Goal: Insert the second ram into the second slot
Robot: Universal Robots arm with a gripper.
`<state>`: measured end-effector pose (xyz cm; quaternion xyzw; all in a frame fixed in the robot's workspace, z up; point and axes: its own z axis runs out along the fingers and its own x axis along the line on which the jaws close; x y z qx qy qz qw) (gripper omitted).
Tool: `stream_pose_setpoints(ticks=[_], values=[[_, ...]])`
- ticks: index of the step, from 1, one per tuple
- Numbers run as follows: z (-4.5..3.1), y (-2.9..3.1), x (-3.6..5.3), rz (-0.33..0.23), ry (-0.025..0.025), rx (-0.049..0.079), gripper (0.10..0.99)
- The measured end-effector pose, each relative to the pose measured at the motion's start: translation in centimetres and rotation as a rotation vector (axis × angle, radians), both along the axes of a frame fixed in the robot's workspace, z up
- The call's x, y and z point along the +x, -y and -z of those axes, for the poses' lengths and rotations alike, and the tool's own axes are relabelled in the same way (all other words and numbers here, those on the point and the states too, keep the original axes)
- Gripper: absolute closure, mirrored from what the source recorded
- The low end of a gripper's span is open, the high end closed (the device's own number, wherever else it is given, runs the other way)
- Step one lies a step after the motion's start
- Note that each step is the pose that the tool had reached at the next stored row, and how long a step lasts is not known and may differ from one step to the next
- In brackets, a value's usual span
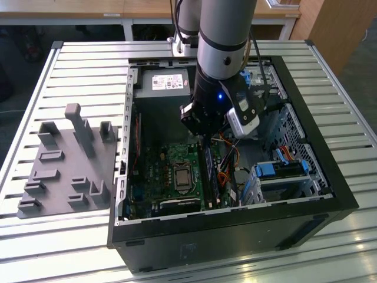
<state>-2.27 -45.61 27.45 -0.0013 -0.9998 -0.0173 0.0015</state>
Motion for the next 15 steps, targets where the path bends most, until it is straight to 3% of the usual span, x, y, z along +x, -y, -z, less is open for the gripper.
stream_pose_setpoints(ticks=[5,15], values=[[0.45,0.02,0.21,0.007,-0.0002,0.011,0.949],[1.92,0.49,0.21,0.012,-0.0036,0.011,0.949]])
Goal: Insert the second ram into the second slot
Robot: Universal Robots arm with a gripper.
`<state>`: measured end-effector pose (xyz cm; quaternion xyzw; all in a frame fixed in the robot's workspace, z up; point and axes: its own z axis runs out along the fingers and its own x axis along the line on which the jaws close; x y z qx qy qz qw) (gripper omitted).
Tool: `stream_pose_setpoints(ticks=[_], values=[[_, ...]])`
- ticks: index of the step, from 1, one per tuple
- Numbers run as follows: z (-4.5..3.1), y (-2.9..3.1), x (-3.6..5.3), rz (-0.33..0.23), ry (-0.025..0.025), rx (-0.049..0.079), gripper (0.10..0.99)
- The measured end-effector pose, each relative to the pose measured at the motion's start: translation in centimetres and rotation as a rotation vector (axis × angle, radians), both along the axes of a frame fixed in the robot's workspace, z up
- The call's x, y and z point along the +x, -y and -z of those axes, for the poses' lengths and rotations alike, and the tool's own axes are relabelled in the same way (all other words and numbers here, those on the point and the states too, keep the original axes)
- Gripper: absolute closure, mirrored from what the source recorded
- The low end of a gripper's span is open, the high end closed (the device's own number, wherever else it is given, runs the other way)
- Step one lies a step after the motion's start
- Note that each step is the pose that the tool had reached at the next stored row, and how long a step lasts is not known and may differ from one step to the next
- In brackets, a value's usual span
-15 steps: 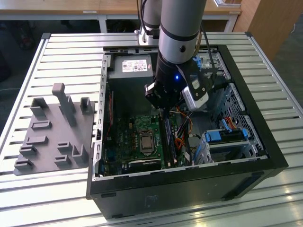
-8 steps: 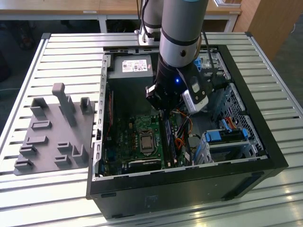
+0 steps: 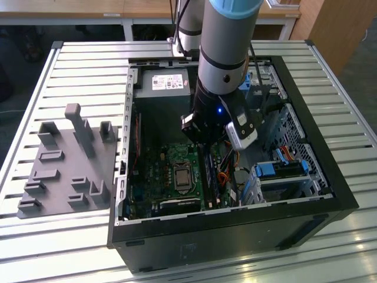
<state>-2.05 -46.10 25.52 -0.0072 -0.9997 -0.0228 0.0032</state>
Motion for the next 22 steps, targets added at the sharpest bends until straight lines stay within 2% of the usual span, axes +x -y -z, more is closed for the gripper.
stream_pose_setpoints(ticks=[6,14,19,22], values=[[1.02,0.16,0.25,0.0,-0.0047,0.0,0.949],[1.6,0.17,0.4,-0.008,-0.005,0.0,0.949],[1.81,0.17,0.44,-0.008,-0.0113,0.0,0.949],[1.88,0.18,0.5,-0.008,-0.0135,0.0,0.949]])
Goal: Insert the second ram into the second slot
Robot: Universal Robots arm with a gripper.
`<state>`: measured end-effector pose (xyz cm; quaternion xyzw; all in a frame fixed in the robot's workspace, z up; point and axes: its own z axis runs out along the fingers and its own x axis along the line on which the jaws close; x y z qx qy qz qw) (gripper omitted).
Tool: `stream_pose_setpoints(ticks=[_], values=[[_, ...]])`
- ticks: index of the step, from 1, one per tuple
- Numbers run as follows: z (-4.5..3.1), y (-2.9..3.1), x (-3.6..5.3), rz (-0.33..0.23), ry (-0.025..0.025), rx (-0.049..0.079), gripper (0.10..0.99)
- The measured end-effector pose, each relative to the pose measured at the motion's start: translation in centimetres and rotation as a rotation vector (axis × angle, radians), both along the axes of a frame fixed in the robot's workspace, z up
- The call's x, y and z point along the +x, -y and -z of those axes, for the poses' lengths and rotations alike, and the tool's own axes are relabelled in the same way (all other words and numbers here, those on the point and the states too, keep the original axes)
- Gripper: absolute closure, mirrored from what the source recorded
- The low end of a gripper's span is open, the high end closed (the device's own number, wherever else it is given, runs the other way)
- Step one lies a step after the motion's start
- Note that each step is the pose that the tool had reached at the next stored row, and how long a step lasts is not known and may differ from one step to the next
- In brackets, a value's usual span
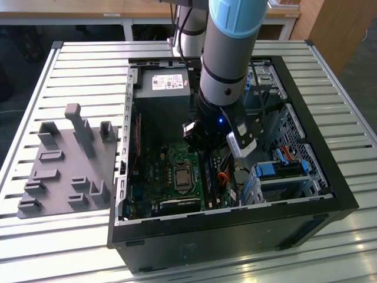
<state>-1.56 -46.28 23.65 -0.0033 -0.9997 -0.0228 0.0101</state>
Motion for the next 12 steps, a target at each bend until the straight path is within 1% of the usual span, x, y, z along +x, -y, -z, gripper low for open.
stream_pose_setpoints(ticks=[4,6,8,12], values=[[0.03,0.0,0.34,0.0,-0.0025,0.0,0.949],[0.07,0.0,0.45,0.0,-0.0029,0.0,0.949],[0.18,0.0,0.6,0.0,-0.0035,0.0,0.949],[0.58,0.09,0.67,-0.001,-0.0073,0.0,0.949]])
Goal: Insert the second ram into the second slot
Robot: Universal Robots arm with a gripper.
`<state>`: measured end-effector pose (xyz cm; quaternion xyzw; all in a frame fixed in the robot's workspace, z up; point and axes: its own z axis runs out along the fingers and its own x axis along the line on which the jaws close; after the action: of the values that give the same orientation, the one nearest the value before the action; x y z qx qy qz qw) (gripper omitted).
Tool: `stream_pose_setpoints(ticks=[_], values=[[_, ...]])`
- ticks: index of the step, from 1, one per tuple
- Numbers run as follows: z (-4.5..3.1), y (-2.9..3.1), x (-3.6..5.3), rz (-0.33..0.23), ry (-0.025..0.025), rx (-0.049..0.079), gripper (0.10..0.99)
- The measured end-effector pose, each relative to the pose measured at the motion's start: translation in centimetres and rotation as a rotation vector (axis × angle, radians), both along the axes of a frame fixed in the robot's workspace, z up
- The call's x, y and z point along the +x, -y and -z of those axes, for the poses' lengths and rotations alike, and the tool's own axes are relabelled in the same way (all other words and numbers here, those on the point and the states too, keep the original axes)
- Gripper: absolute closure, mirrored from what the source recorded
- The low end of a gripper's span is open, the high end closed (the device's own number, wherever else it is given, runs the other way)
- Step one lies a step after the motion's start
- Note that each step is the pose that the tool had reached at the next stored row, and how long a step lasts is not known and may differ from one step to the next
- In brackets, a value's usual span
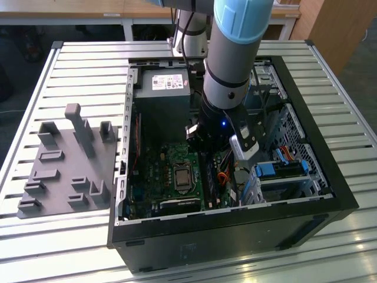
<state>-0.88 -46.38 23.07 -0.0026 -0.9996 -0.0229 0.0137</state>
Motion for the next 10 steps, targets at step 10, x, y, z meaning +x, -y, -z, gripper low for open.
stream_pose_setpoints(ticks=[10], values=[[0.52,0.27,0.0,0.001,-0.0007,0.002,0.949]])
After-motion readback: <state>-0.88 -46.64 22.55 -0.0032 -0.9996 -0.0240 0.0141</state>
